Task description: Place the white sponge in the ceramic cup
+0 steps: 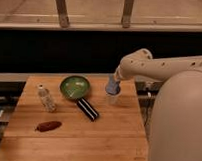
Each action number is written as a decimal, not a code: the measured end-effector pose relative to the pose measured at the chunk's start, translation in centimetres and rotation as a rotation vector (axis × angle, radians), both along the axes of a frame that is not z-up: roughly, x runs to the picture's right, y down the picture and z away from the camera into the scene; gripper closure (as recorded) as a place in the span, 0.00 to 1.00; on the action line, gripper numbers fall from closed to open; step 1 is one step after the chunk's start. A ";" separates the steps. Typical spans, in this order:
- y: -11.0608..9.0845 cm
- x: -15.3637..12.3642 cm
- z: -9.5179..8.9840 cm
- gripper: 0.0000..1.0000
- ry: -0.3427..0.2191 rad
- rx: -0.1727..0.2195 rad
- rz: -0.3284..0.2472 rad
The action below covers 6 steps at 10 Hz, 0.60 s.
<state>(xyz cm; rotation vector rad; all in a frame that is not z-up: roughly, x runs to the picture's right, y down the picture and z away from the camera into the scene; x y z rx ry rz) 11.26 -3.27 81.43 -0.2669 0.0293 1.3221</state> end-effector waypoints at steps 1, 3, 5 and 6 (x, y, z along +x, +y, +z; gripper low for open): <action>0.0 0.0 0.0 0.48 0.000 0.000 0.000; 0.0 0.0 0.0 0.26 0.000 0.000 0.000; 0.0 0.0 0.0 0.20 0.000 0.000 0.000; 0.1 0.0 0.0 0.20 -0.001 -0.002 0.001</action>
